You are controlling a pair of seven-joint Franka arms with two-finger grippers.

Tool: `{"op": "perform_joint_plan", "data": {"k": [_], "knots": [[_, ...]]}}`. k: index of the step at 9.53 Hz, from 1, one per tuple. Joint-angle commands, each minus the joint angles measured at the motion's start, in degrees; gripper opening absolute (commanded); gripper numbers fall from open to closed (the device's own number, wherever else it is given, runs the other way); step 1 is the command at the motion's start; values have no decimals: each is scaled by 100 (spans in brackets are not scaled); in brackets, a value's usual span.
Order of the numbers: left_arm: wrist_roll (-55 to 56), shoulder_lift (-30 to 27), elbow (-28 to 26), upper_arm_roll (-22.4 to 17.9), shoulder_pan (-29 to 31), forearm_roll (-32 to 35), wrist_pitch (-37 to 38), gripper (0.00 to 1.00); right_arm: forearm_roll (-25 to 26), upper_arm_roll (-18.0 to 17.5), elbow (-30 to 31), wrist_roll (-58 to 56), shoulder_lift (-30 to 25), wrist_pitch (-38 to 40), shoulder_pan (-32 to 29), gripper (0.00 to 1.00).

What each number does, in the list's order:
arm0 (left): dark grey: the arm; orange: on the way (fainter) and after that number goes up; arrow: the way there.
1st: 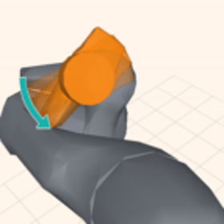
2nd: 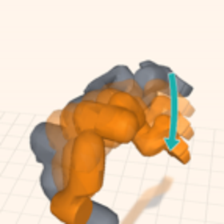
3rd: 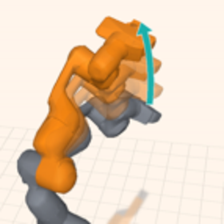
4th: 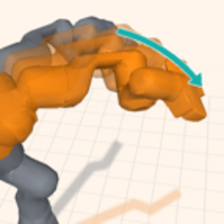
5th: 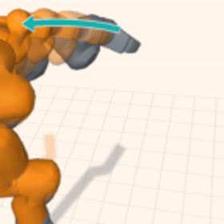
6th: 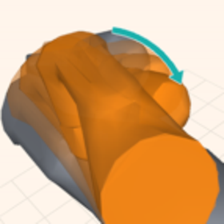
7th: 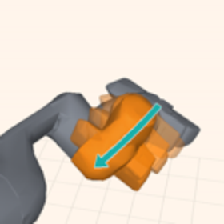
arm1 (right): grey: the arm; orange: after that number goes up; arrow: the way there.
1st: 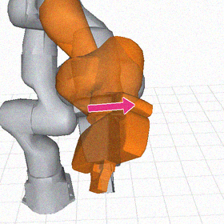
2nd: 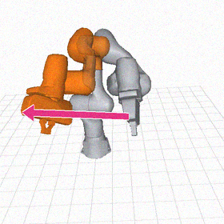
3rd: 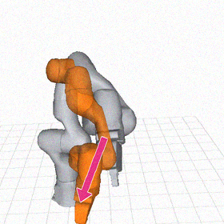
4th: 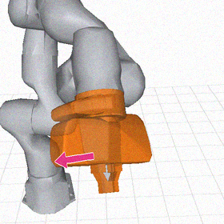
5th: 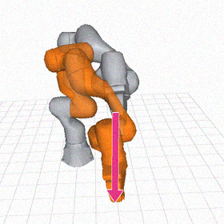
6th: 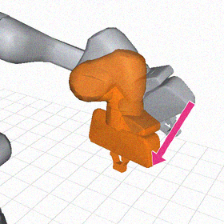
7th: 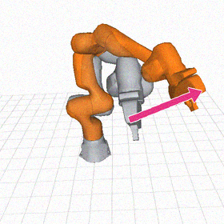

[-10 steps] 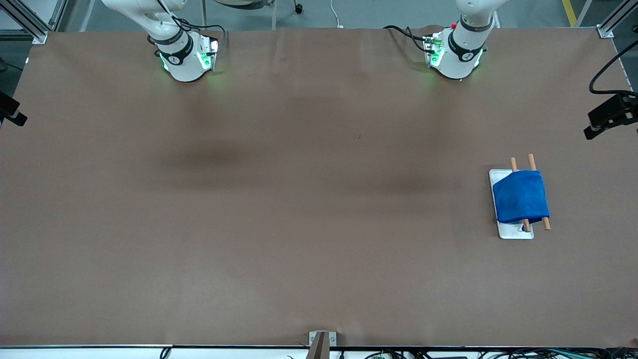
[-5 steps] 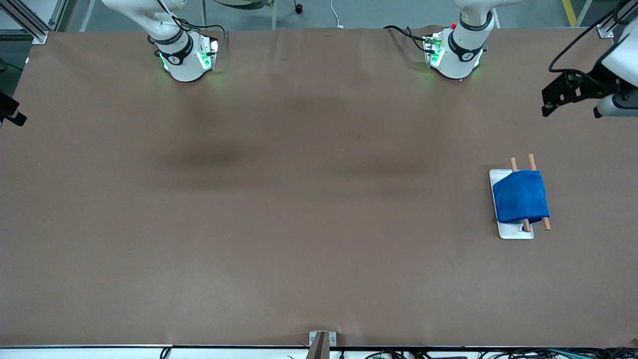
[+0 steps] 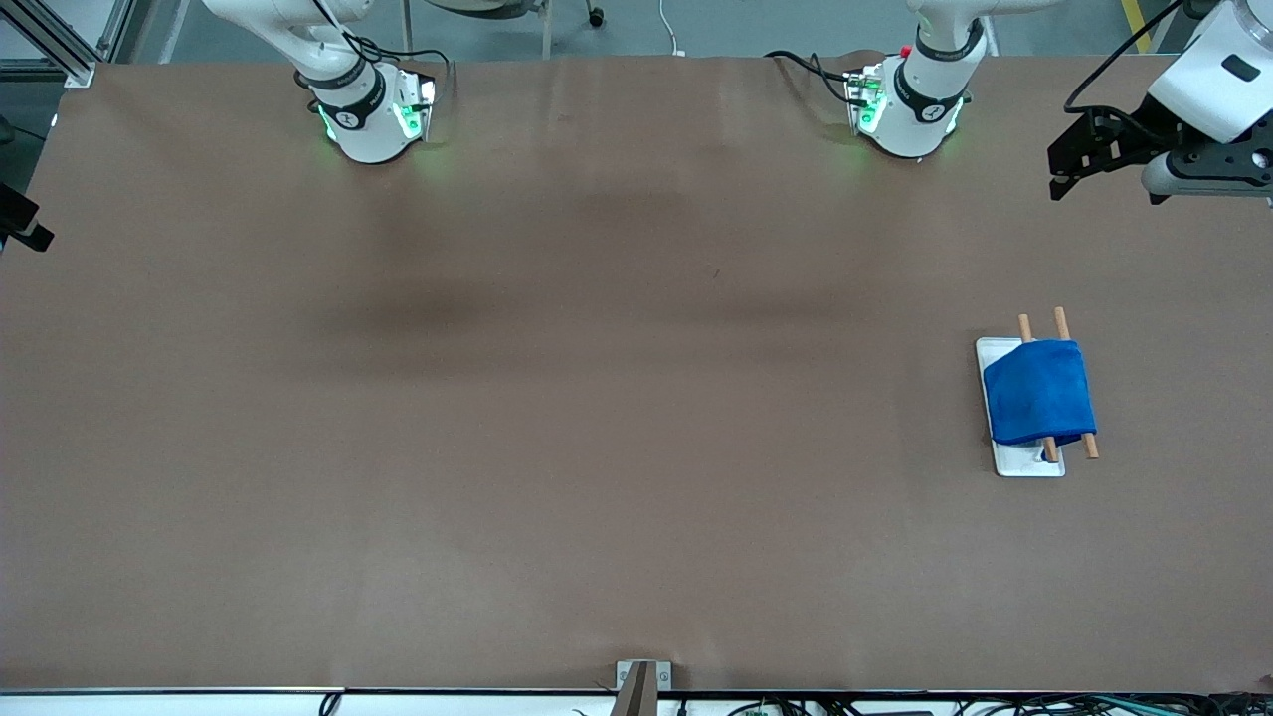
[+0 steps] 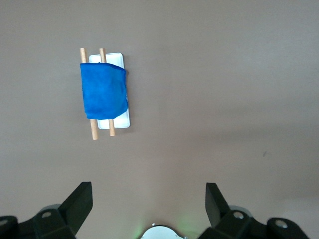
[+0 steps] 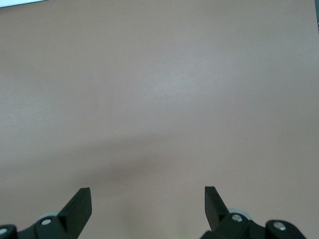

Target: Right arm passes towel to left arm to hang

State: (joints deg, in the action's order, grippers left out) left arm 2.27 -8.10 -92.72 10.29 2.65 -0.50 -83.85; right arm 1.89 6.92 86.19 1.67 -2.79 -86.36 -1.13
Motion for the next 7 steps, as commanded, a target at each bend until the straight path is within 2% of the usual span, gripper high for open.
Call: {"op": "perform_joint_plan", "data": {"k": [1,7], "knots": [[28,-60,-282,-185,-27,-161,-166,100,-66,-42,-59,62,24,66,-89,100],[-16,-43,-220,-124,-71,287,-140,100,-66,-42,-59,62,24,66,-107,100]]}}
